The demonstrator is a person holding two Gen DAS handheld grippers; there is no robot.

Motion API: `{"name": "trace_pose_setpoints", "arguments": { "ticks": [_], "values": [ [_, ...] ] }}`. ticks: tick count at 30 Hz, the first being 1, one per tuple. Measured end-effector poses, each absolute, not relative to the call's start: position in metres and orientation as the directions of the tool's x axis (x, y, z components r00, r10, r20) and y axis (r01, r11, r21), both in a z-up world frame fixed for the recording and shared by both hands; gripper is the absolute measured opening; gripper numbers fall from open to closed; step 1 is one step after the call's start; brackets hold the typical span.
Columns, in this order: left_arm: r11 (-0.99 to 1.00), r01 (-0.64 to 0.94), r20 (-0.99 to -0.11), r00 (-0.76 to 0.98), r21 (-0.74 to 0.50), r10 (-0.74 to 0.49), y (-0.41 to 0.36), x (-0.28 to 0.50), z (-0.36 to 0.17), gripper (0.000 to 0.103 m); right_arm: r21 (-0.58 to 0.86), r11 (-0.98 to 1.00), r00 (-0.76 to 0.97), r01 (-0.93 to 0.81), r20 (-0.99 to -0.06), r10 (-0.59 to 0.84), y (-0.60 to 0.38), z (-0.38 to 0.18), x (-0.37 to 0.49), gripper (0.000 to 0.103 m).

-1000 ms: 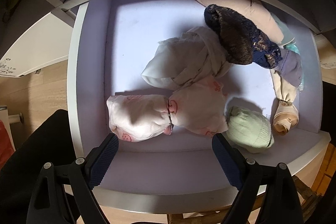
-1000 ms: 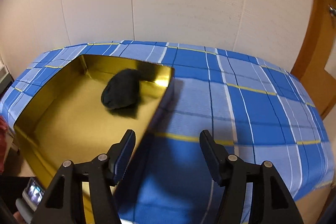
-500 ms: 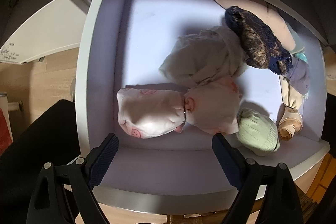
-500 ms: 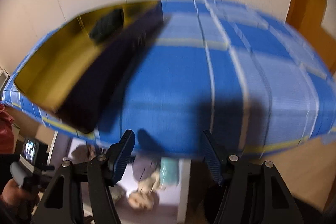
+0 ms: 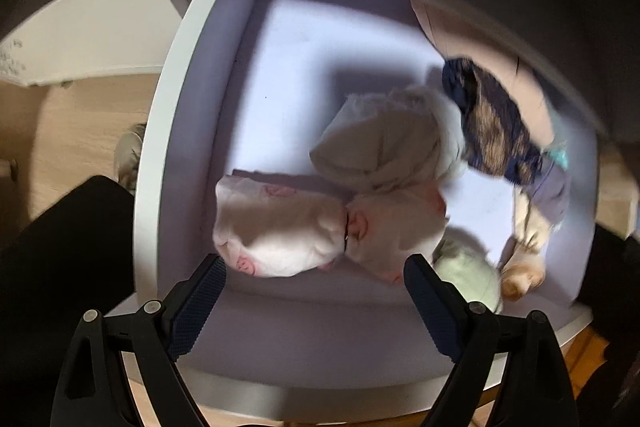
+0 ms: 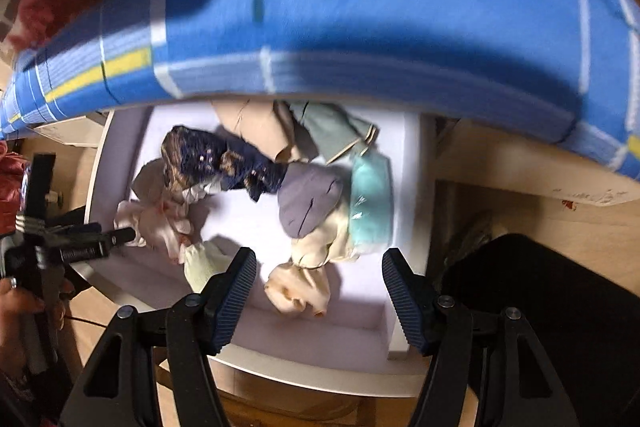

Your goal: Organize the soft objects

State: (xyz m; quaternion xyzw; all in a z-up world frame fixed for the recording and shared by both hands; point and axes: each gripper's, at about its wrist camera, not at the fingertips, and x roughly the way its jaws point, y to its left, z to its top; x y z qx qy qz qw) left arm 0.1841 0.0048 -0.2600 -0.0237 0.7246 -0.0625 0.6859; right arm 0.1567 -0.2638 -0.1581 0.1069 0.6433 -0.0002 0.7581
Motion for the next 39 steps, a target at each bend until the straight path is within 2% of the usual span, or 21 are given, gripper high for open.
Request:
{"name": "trace_pose_setpoints", "arguments": {
  "ticks": [3,8,12,17,20,23,30,31,34,39],
  "values": [
    [0.976,-0.033,-0.973,-0.083,-0.214,-0.216,0.018,0.191,-0.267,0.092,0.163,0.980,0.155,0.111,-0.977,0.145,-0.255,-0.162,0.155,0.066],
    [0.981,-0.063,-0.970,-0.147,-0.186,-0.193,0.028,0.198,-0.288,0.092,0.172,0.982,0.144,0.083,-0.977,0.159,-0.244,-0.163,0.156,0.067],
    [0.963,-0.119,-0.936,-0.231,-0.242,-0.264,0.032,0.202,-0.316,0.092,0.193,0.977,0.139,0.090,-0.974,0.179,-0.243,-0.164,0.158,0.068],
    [0.952,-0.024,-0.938,-0.169,-0.304,-0.304,0.020,0.223,-0.318,0.092,0.203,0.973,0.143,0.106,-0.972,0.188,-0.246,-0.163,0.159,0.068],
    [0.951,-0.027,-0.947,-0.086,-0.308,-0.309,0.026,0.231,-0.308,0.092,0.214,0.969,0.144,0.123,-0.970,0.195,-0.250,-0.163,0.158,0.068],
    [0.951,-0.092,-0.950,-0.073,-0.295,-0.302,0.038,0.225,-0.300,0.092,0.230,0.963,0.146,0.140,-0.967,0.210,-0.253,-0.162,0.159,0.069],
    [0.888,-0.305,-0.906,-0.139,-0.345,-0.400,0.051,0.216,-0.308,0.091,0.254,0.959,0.162,0.129,-0.959,0.232,-0.246,-0.158,0.163,0.071],
    [0.884,-0.321,-0.906,-0.143,-0.338,-0.398,0.052,0.212,-0.314,0.090,0.256,0.958,0.160,0.126,-0.959,0.235,-0.245,-0.158,0.163,0.071],
    [0.884,-0.365,-0.916,-0.159,-0.293,-0.369,0.054,0.219,-0.328,0.076,0.257,0.959,0.150,0.118,-0.959,0.239,-0.242,-0.160,0.162,0.071],
    [0.880,-0.384,-0.904,-0.204,-0.280,-0.376,0.058,0.223,-0.355,0.069,0.254,0.960,0.140,0.122,-0.961,0.236,-0.244,-0.162,0.161,0.071]
  ]
}}
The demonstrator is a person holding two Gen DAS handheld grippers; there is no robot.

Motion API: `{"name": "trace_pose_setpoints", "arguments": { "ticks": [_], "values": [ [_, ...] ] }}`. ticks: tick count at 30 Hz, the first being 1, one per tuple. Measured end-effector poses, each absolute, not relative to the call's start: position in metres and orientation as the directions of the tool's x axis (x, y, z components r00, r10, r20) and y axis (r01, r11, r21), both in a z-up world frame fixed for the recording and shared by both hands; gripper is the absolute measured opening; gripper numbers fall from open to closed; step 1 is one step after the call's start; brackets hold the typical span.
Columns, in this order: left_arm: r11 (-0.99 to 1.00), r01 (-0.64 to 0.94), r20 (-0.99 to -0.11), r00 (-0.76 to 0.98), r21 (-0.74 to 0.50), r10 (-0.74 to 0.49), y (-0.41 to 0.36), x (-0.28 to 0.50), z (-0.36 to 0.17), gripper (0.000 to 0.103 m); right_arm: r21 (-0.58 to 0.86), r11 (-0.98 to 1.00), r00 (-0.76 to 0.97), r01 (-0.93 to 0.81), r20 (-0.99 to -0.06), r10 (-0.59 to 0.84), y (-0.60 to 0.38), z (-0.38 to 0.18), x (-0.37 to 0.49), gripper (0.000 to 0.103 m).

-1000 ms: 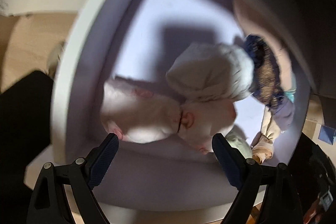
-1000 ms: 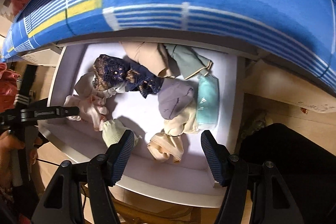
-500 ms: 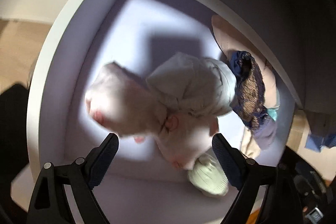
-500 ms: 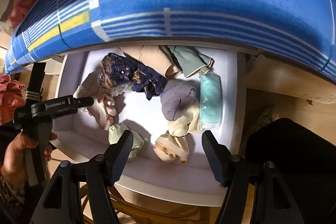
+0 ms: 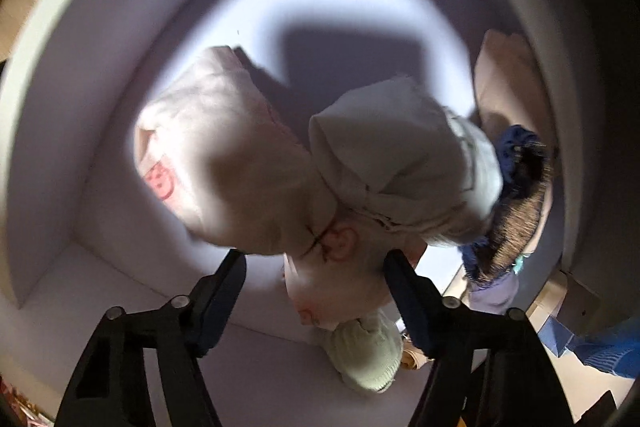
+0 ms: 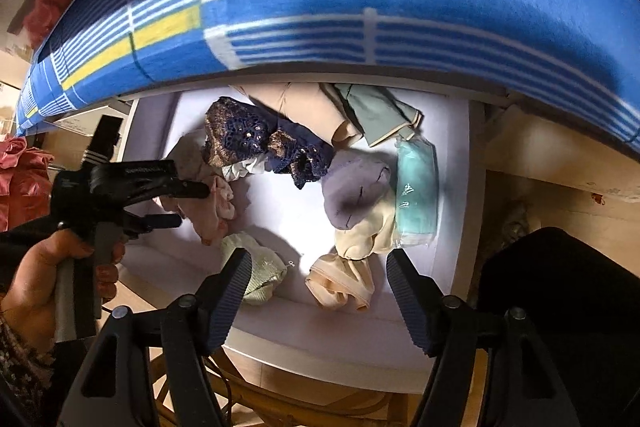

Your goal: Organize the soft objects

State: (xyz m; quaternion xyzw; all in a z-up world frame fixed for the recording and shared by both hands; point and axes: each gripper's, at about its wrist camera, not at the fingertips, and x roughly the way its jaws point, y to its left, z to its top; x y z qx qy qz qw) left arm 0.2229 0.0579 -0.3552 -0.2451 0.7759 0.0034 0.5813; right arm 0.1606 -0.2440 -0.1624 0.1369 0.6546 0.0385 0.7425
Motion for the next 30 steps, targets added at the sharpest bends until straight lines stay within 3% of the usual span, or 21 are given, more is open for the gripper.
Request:
{"name": "trace_pose_setpoints", "arguments": {
  "ticks": [3,4,13,23,30],
  "values": [
    [0.875,-0.361,-0.895,-0.185,-0.321,-0.405,0.067,0.223,-0.361,0.051,0.252,0.959,0.135,0.132,-0.963,0.235,-0.246,-0.164,0.161,0.071],
    [0.876,-0.351,-0.893,-0.183,-0.332,-0.411,0.069,0.221,-0.361,0.036,0.254,0.958,0.135,0.134,-0.962,0.236,-0.247,-0.164,0.162,0.071],
    [0.928,-0.250,-0.933,-0.165,-0.275,-0.321,0.095,0.210,-0.342,0.028,0.260,0.958,0.149,0.119,-0.959,0.242,-0.243,-0.161,0.162,0.071],
    [0.979,-0.072,-0.975,-0.097,-0.192,-0.198,0.063,0.197,-0.286,0.025,0.270,0.955,0.158,0.120,-0.955,0.250,-0.243,-0.160,0.161,0.071],
    [0.979,-0.009,-0.978,-0.040,-0.203,-0.204,0.057,0.186,-0.253,0.023,0.270,0.955,0.158,0.121,-0.955,0.250,-0.244,-0.162,0.160,0.070]
  ]
}}
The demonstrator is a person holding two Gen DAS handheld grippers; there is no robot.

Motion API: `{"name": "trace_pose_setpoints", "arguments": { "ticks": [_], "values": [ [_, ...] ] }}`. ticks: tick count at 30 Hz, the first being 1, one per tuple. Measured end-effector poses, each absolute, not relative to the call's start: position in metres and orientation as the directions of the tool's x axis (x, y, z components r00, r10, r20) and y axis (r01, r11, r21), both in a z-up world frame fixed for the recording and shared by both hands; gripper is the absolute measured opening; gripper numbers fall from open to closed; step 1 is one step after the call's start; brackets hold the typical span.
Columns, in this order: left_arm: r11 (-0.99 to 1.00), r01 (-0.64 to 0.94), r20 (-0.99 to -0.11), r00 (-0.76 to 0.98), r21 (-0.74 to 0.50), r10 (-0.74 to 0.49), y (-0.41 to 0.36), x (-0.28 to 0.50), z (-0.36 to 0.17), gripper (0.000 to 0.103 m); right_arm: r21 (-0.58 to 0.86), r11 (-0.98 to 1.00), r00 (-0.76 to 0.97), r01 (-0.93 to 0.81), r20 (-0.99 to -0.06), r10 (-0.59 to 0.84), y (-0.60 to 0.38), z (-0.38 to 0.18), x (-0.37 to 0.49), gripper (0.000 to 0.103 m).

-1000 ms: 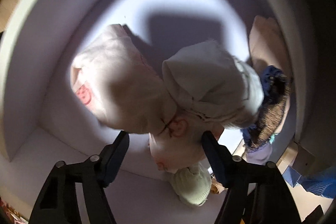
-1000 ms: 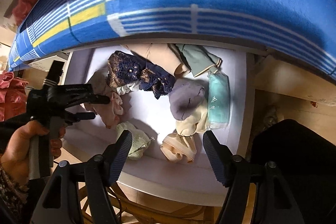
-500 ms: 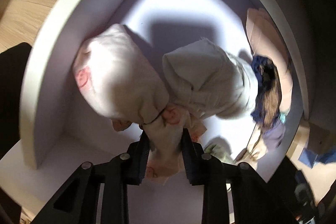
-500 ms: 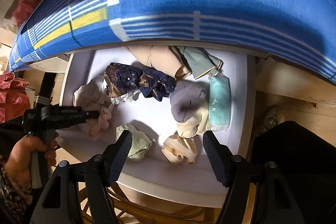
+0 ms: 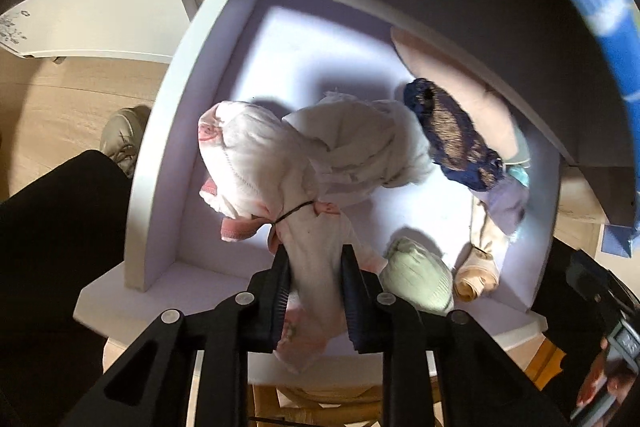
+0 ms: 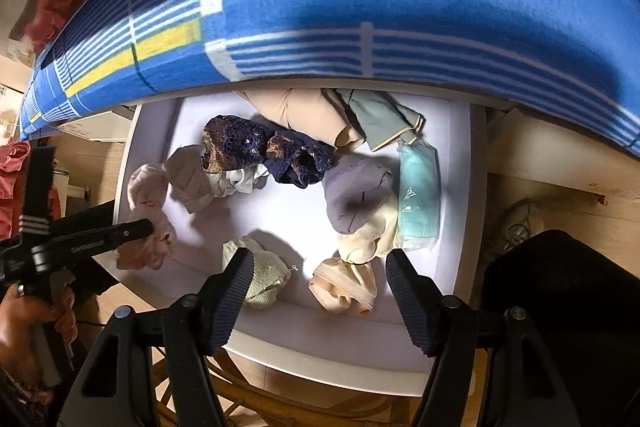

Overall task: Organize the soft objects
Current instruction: 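Grasp the pink rolled cloth with the left gripper and lift it toward the gold box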

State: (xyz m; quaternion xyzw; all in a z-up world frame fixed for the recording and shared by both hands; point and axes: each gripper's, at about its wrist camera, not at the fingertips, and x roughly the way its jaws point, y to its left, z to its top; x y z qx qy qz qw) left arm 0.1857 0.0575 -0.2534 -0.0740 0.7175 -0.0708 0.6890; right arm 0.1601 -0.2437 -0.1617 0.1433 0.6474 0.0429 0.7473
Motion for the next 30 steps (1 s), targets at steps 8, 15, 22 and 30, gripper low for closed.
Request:
{"name": "trace_pose_setpoints", "arguments": {
  "ticks": [8,15,22,30],
  "values": [
    [0.961,0.035,-0.961,0.027,-0.273,-0.274,0.057,0.169,-0.216,0.022,0.269,0.957,0.159,0.108,-0.955,0.250,-0.240,-0.161,0.159,0.069],
    [0.937,0.108,-0.934,0.100,-0.333,-0.343,0.052,0.154,-0.177,0.022,0.269,0.957,0.155,0.107,-0.955,0.251,-0.239,-0.162,0.158,0.069],
    [0.905,0.237,-0.902,0.168,-0.355,-0.397,0.041,0.137,-0.131,0.022,0.266,0.958,0.152,0.108,-0.957,0.248,-0.240,-0.163,0.158,0.069],
    [0.841,0.370,-0.850,0.200,-0.395,-0.487,0.037,0.113,-0.076,0.022,0.267,0.957,0.154,0.109,-0.956,0.249,-0.241,-0.162,0.158,0.069]
  ]
}}
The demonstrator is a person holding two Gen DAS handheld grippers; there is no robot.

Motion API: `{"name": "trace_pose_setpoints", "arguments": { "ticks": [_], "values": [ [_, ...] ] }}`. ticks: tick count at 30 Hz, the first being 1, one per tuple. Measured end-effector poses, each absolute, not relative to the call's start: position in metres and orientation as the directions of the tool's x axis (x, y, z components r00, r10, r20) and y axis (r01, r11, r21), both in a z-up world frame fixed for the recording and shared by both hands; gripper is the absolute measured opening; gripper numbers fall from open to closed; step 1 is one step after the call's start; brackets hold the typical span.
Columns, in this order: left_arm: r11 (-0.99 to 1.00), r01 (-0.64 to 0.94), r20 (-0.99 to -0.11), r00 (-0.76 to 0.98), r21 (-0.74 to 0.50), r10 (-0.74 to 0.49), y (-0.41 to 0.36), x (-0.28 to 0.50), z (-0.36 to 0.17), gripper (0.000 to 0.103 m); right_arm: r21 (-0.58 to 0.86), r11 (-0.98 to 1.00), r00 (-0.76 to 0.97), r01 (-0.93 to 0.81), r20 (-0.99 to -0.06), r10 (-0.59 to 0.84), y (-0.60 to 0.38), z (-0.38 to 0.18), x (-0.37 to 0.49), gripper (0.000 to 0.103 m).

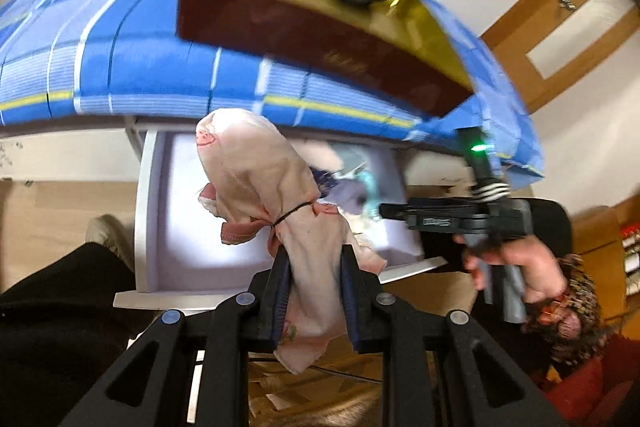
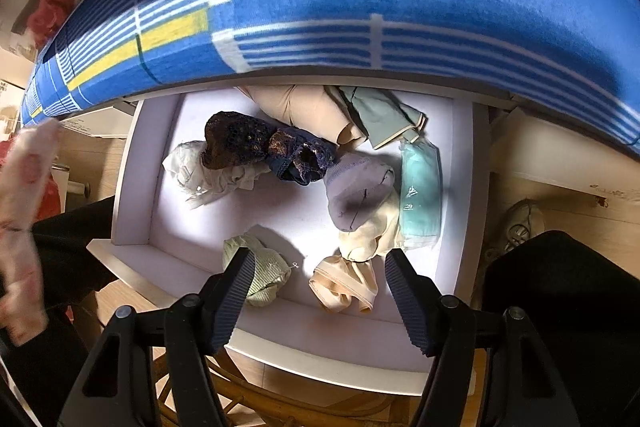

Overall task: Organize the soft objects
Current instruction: 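Grasp the pink rolled cloth with the left gripper and lift it toward the gold box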

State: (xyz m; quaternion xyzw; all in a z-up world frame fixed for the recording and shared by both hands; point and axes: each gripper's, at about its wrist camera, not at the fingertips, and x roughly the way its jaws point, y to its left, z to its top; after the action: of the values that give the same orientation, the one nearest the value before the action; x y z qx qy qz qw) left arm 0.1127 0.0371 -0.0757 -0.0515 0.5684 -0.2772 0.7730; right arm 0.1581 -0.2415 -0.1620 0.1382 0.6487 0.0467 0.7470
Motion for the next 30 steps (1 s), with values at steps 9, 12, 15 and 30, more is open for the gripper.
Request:
{"name": "trace_pose_setpoints", "arguments": {
  "ticks": [9,12,15,30],
  "values": [
    [0.734,0.481,-0.760,0.193,-0.478,-0.621,0.027,0.105,-0.007,0.022,0.270,0.957,0.148,0.107,-0.956,0.253,-0.241,-0.161,0.156,0.069],
    [0.711,0.498,-0.731,0.202,-0.497,-0.652,0.022,0.117,0.011,0.022,0.273,0.956,0.149,0.105,-0.955,0.256,-0.240,-0.161,0.155,0.069],
    [0.724,0.509,-0.734,0.236,-0.465,-0.637,0.016,0.135,0.025,0.022,0.276,0.955,0.151,0.106,-0.954,0.258,-0.240,-0.160,0.155,0.069],
    [0.812,0.485,-0.812,0.298,-0.324,-0.502,-0.023,0.274,0.017,0.022,0.297,0.951,0.110,0.085,-0.951,0.288,-0.230,-0.165,0.148,0.069]
  ]
}}
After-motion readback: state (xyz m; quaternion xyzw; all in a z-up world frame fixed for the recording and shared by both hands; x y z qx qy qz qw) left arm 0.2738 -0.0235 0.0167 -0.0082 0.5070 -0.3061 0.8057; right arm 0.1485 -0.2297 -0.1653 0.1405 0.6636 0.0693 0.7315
